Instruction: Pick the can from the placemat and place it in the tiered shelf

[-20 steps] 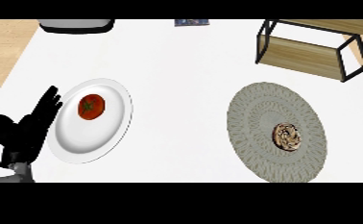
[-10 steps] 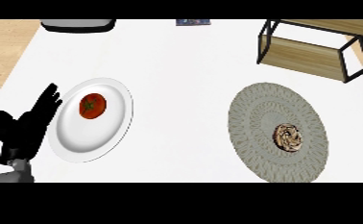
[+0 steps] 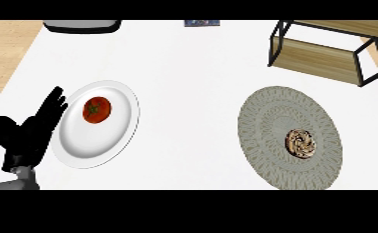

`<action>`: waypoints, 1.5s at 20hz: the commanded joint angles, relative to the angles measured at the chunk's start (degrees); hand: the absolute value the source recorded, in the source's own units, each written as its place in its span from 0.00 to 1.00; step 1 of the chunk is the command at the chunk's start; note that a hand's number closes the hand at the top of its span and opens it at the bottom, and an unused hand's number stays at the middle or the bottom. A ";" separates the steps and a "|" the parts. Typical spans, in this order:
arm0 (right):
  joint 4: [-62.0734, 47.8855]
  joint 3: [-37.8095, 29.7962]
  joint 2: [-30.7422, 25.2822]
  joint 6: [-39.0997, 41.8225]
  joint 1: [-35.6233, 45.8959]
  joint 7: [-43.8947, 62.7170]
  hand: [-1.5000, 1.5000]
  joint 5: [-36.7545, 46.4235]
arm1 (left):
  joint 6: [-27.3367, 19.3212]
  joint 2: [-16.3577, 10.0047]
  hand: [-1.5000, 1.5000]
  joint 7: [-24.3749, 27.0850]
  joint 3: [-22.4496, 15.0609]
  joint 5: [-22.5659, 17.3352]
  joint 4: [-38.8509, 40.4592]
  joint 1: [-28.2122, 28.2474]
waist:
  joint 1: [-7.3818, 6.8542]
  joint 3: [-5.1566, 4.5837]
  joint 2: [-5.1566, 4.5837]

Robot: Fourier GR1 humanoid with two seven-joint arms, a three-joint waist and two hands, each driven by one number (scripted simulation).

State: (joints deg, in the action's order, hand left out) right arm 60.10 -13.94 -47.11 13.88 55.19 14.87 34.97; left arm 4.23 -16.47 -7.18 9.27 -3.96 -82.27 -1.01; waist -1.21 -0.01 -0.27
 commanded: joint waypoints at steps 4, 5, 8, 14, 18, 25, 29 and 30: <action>-16.98 0.43 2.20 -6.36 6.57 -5.53 1.00 3.60 | 0.48 -0.54 0.50 0.89 0.51 1.03 2.72 -2.29 | -0.34 0.01 -0.21; -17.44 1.37 2.43 -7.08 6.55 -5.43 1.00 4.92 | 1.11 0.48 0.50 1.01 -0.77 1.16 -0.59 2.12 | -0.52 0.02 -0.10; -24.33 -2.55 2.34 -12.16 9.31 -2.60 1.00 4.62 | -0.21 0.54 0.50 0.75 0.18 1.06 0.48 -1.27 | -1.02 0.03 -0.49; -32.84 0.87 1.31 -14.69 8.59 -12.93 0.00 9.15 | -0.17 1.03 0.50 0.29 -0.02 1.22 -0.43 -1.79 | -1.10 0.07 -0.62; -35.57 -3.64 -0.97 -14.12 10.53 -18.11 0.00 5.16 | 0.67 -0.25 0.50 1.41 1.56 1.17 3.60 -3.03 | -0.51 0.08 -0.52; -39.84 -9.94 0.24 -13.85 12.66 -16.80 0.00 -0.76 | 1.02 0.01 0.50 0.39 1.64 0.71 0.40 -0.86 | -0.58 0.09 -0.32; -39.96 -12.43 -1.85 -6.64 16.19 -14.76 0.00 -4.49 | 1.53 0.22 0.50 -0.45 1.60 0.61 0.91 0.59 | -0.08 0.05 -0.04; -40.60 -12.99 -2.15 -7.43 17.72 -13.17 0.00 -4.74 | 1.70 0.15 0.50 0.03 1.31 0.79 1.90 -2.07 | -0.14 0.04 -0.21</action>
State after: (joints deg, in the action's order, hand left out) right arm 20.74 -24.43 -48.14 3.96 70.10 -0.17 32.97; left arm 6.05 -16.60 -6.85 10.88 -3.50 -81.12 -1.53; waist -1.55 0.05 -0.48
